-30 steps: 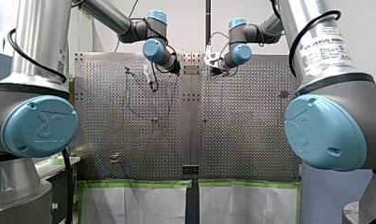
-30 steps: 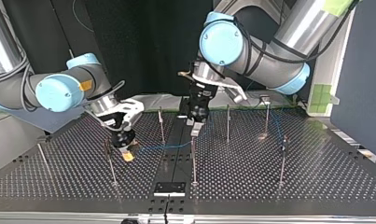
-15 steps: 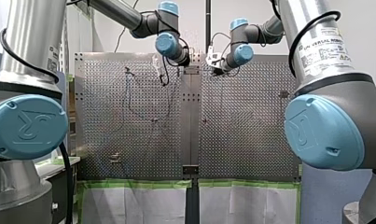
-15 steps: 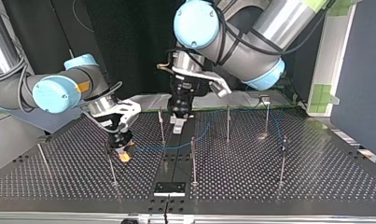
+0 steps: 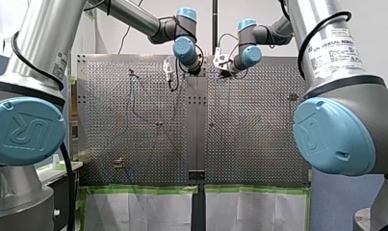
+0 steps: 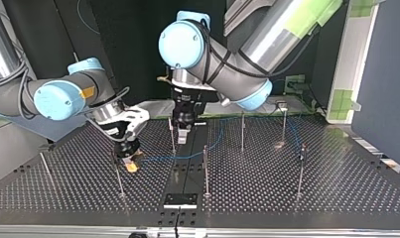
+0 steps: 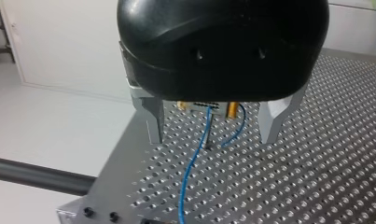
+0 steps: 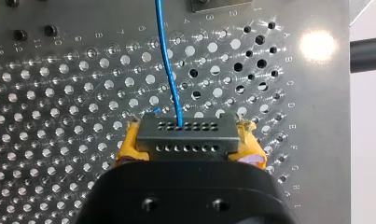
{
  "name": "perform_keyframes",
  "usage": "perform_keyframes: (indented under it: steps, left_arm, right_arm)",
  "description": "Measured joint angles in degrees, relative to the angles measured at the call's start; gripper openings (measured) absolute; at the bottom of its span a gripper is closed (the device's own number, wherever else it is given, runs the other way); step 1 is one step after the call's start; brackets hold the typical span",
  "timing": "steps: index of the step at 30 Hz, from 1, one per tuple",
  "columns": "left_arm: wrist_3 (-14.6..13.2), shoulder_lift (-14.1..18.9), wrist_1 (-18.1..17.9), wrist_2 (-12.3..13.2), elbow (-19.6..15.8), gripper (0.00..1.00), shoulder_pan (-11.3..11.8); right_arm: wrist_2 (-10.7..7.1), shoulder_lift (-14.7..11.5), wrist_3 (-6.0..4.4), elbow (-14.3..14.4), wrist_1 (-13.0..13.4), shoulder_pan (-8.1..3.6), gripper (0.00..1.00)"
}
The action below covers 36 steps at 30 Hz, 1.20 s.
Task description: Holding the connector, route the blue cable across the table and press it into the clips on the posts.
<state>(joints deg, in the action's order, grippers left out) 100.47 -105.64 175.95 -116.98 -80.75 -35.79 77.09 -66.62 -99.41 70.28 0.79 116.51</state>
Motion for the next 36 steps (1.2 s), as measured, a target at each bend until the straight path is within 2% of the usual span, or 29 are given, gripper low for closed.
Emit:
perform_keyframes:
  steps: [5,11,17,23,28,36]
  left_arm:
    - [-0.6,-2.7,0.4,-2.5,3.0,1.0,-0.7]
    - [-0.8,-3.5,0.3,-4.9,6.4,1.0,-0.5]
    - [-0.9,-4.5,0.6,-4.9,9.4,1.0,0.0]
    - [-0.9,-7.1,1.4,-4.8,11.3,1.0,0.0]
    - [-1.0,-8.9,1.1,-6.0,12.3,1.0,0.3]
    - [-1.1,-9.3,0.4,-7.1,13.2,1.0,1.0]
  right_arm:
    - [0.0,0.0,-0.01,0.0,0.0,0.0,0.0]
    - [0.0,0.0,-0.01,0.0,0.0,0.01,0.0]
    - [0.0,0.0,-0.01,0.0,0.0,0.01,0.0]
    - [0.0,0.0,-0.02,0.0,-0.1,0.01,0.0]
    - [0.0,0.0,-0.01,0.0,-0.1,0.0,0.0]
    - [0.0,0.0,-0.01,0.0,-0.1,0.0,0.0]
